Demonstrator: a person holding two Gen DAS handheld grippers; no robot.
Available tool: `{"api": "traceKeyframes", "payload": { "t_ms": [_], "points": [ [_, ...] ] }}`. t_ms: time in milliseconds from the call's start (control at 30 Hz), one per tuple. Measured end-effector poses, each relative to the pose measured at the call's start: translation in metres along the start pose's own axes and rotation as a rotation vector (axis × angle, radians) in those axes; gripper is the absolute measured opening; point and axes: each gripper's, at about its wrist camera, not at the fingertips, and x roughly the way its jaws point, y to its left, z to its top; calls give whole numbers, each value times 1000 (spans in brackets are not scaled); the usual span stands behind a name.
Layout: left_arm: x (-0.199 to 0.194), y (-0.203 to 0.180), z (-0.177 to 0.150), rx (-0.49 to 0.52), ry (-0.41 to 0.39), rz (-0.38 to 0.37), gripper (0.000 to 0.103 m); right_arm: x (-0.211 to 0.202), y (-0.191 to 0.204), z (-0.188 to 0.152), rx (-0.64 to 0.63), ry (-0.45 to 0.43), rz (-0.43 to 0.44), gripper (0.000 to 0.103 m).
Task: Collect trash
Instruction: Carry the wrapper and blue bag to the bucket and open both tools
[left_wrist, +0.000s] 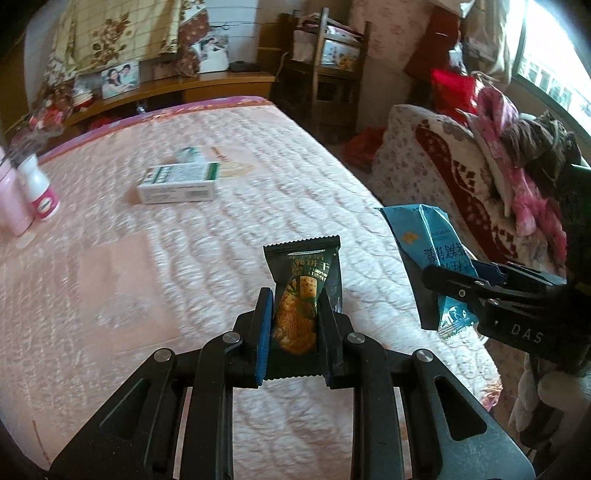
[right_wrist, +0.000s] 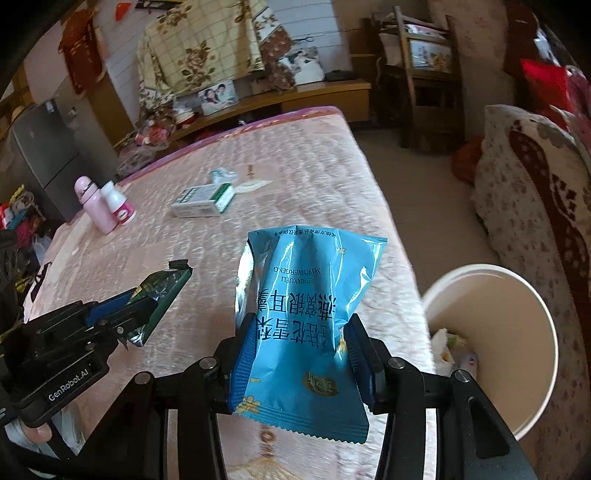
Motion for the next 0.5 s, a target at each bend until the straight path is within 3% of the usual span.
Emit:
{"api": "traceKeyframes", "payload": {
  "t_ms": [500],
  "points": [
    [24, -61, 15, 81, 16, -78, 20, -21, -62, -12, 96, -17, -87, 46]
  ]
}}
